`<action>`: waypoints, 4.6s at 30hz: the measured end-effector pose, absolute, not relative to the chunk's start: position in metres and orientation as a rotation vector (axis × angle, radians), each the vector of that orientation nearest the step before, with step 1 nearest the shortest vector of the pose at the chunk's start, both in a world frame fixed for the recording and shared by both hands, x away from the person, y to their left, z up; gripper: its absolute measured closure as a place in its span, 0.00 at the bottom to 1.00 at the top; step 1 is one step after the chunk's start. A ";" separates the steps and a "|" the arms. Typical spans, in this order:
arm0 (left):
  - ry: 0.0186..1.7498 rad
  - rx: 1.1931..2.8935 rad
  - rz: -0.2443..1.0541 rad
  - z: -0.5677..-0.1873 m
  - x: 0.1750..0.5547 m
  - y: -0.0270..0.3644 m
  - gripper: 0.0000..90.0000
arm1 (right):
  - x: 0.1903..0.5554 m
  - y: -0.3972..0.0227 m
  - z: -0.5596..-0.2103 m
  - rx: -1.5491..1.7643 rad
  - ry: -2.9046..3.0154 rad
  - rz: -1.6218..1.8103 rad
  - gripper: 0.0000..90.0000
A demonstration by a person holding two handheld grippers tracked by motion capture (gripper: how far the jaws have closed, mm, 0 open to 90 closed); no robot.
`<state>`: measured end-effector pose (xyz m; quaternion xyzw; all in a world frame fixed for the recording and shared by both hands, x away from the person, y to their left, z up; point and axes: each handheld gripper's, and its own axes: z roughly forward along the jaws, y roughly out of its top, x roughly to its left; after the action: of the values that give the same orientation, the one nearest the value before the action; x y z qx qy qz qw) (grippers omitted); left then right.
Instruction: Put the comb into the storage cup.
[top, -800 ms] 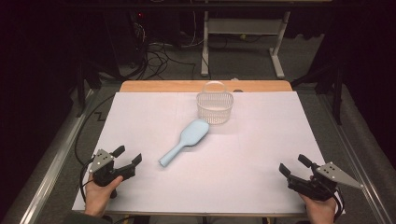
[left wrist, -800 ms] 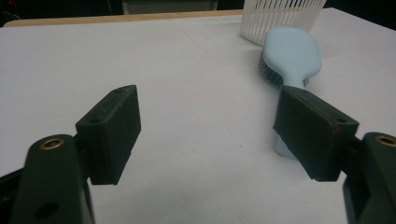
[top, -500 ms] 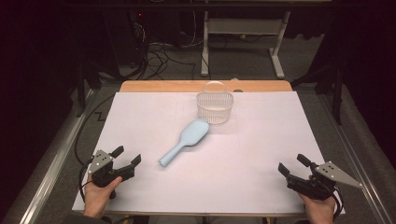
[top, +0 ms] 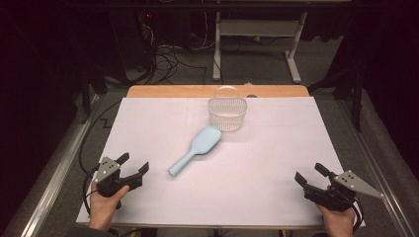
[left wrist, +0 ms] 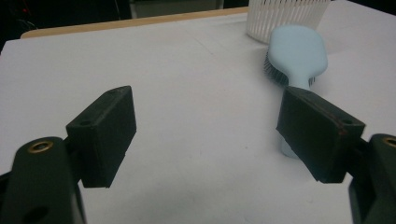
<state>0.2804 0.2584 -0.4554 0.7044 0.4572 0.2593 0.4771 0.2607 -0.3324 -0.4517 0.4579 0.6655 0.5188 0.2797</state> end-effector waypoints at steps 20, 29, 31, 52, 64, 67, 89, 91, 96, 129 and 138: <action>1.069 1.753 0.592 -0.451 0.290 0.250 0.26 | 0.261 -0.331 -0.452 1.231 1.790 1.393 0.20; 1.056 1.748 0.557 -0.447 0.292 0.243 0.30 | 0.261 -0.332 -0.452 1.227 1.792 1.397 0.20; 1.056 1.748 0.552 -0.446 0.293 0.241 0.30 | 0.261 -0.332 -0.452 1.229 1.792 1.398 0.20; 1.025 1.788 0.517 -0.441 0.302 0.224 0.26 | 0.261 -0.331 -0.452 1.220 1.803 1.401 0.20; 0.999 1.827 0.489 -0.441 0.308 0.212 0.25 | 0.261 -0.330 -0.452 1.220 1.807 1.401 0.20; 0.994 1.831 0.480 -0.442 0.310 0.209 0.25 | 0.261 -0.330 -0.452 1.216 1.807 1.402 0.20; 0.950 1.860 0.441 -0.438 0.322 0.184 0.23 | 0.261 -0.330 -0.452 1.213 1.807 1.405 0.20; 0.948 1.865 0.440 -0.438 0.322 0.183 0.23 | 0.261 -0.330 -0.452 1.212 1.808 1.406 0.20; 0.947 1.881 0.429 -0.439 0.325 0.177 0.23 | 0.260 -0.330 -0.452 1.211 1.809 1.408 0.20; 0.980 2.012 0.409 -0.428 0.351 0.146 0.25 | 0.260 -0.330 -0.452 1.210 1.812 1.412 0.20; 1.015 2.105 0.396 -0.424 0.366 0.133 0.24 | 0.261 -0.332 -0.452 1.214 1.804 1.418 0.20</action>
<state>0.3659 0.1334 -0.4238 0.8229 0.3968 0.1547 0.3762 0.2607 -0.3316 -0.4521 0.4504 0.6693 0.5259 0.2694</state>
